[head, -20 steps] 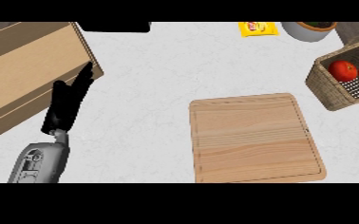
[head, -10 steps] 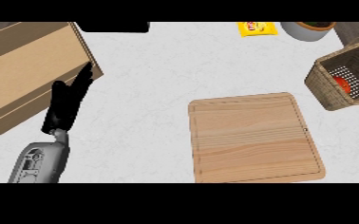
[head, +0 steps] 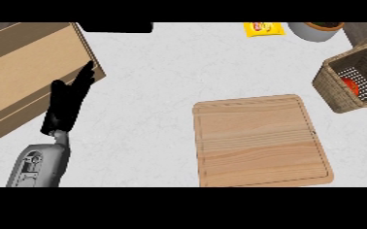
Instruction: Pick the tomato from the cutting board and place it in the basket
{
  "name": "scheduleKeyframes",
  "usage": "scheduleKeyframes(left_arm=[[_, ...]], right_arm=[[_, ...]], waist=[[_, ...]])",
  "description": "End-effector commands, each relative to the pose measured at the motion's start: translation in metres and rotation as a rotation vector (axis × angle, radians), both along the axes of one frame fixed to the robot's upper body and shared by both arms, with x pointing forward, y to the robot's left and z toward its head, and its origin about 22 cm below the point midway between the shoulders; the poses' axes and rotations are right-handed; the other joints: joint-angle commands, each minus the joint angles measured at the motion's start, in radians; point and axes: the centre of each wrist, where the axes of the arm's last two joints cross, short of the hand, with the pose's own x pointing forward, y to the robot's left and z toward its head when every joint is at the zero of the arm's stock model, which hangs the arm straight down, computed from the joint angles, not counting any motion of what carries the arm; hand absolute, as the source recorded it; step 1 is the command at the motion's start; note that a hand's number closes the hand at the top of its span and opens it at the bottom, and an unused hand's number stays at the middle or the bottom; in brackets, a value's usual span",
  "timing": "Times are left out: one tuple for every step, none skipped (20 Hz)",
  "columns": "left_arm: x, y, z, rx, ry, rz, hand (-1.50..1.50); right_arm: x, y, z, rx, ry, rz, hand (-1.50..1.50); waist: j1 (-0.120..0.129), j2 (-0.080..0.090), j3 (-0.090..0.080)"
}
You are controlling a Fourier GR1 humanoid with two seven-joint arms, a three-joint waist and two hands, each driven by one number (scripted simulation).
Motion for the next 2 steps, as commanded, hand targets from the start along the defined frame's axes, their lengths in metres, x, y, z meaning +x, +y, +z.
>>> scheduleKeyframes(left_arm=[[0.0008, -0.0111, 0.0021, 0.003, 0.009, -0.001, 0.00], [-0.0029, -0.0036, -0.0069, -0.029, 0.024, 0.007, 0.00]], right_arm=[[-0.0461, -0.0301, 0.0034, 0.027, -0.021, -0.030, -1.50], [-0.0509, -0.0334, 0.0001, 0.050, -0.025, -0.026, -1.50]], waist=[[0.000, 0.004, 0.003], [-0.002, 0.001, 0.002]])
